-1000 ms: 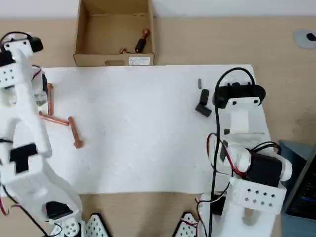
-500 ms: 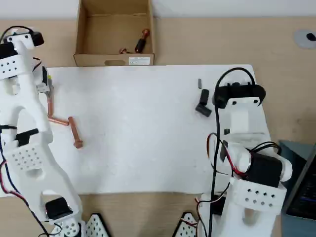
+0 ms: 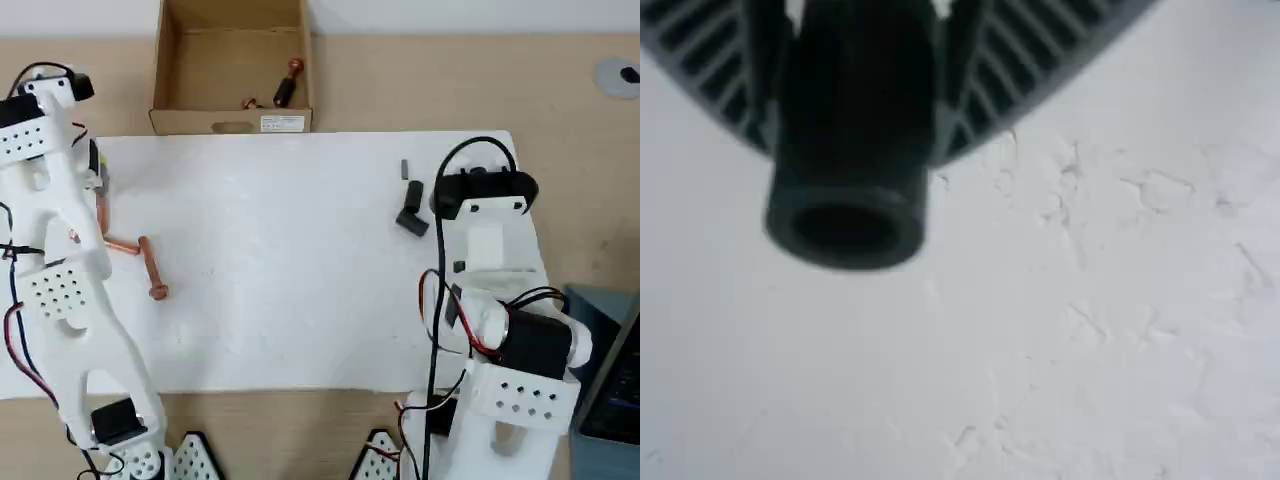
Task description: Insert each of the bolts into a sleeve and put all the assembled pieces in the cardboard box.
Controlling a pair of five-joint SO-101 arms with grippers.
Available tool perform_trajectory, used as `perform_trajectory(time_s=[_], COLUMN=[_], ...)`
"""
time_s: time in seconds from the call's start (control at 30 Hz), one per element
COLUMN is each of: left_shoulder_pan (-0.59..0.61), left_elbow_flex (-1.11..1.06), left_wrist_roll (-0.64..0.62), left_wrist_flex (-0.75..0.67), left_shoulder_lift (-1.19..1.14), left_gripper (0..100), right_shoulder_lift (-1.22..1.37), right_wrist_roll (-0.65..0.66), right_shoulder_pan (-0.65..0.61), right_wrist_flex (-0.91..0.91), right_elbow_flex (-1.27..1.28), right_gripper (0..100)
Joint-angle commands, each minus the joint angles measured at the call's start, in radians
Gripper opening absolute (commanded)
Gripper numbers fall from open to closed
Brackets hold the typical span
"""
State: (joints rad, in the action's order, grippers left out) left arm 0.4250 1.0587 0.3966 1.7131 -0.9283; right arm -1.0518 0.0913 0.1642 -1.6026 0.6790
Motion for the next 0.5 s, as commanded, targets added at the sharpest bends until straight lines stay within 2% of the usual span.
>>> perform_trajectory(time_s=[0.0,0.33,0.47], left_shoulder_pan=[0.005,-0.005,-0.031], left_elbow_flex=[0.089,0.239,0.281], left_wrist_roll=[0.003,-0.003,-0.003], left_wrist_flex=[0.003,0.003,0.003], left_shoulder_lift=[-0.021,-0.194,-0.246], left_gripper=[11,11,3], right_shoulder_lift=[-0.005,-0.005,-0.005], right_wrist_roll=[-0.005,-0.005,-0.003], right_shoulder_pan=[0.012,0.01,0.008], right_wrist_flex=[0.02,0.02,0.02], right_elbow_flex=[-0.004,-0.004,-0.004], right_gripper=[1.0,1.0,1.0])
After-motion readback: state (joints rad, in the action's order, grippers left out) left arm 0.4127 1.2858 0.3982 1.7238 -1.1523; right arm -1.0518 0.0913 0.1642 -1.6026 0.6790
